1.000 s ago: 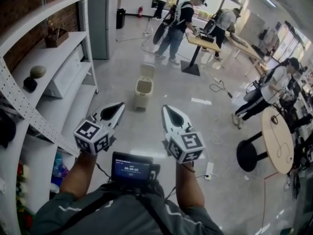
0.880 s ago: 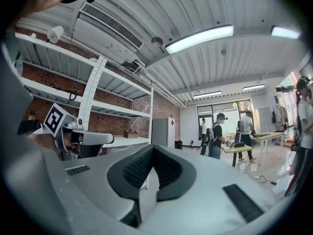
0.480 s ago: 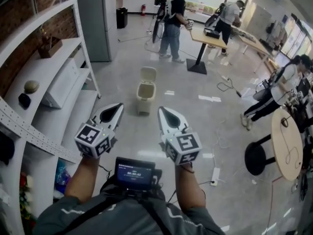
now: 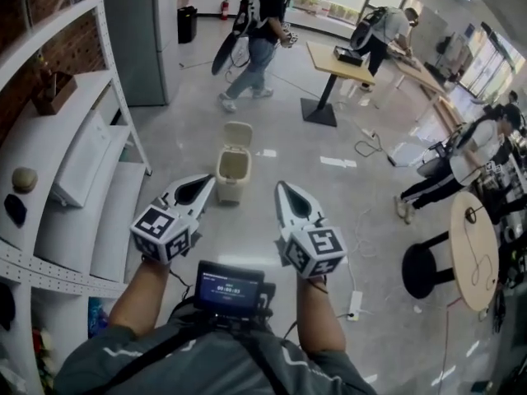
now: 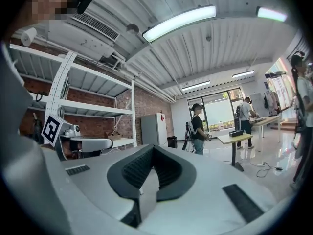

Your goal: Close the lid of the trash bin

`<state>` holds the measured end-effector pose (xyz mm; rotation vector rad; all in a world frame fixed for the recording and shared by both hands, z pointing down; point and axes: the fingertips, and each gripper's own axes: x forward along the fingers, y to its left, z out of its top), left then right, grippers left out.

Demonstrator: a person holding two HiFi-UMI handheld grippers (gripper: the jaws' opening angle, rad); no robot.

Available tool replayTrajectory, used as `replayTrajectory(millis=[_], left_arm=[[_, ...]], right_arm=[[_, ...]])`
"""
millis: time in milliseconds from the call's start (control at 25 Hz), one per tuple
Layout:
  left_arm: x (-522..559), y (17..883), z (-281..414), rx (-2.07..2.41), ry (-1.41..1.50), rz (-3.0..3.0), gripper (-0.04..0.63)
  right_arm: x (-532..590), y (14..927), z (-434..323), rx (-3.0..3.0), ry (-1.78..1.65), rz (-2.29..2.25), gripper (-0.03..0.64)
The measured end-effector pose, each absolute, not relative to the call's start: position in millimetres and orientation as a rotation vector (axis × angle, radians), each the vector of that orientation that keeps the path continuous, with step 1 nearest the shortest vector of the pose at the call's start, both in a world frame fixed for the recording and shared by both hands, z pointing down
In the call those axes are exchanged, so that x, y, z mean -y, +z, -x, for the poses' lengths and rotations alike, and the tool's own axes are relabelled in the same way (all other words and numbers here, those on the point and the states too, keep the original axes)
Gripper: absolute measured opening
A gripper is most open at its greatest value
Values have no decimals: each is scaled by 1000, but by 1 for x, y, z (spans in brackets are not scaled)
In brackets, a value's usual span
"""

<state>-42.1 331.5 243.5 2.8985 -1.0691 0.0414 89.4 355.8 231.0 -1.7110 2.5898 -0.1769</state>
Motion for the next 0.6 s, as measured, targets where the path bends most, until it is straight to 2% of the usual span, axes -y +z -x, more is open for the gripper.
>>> replayTrajectory(millis=[600], left_arm=[[-206, 242, 73, 934, 12, -2920, -5]], right_arm=[[-230, 224, -56, -2564, -188, 1815, 6]])
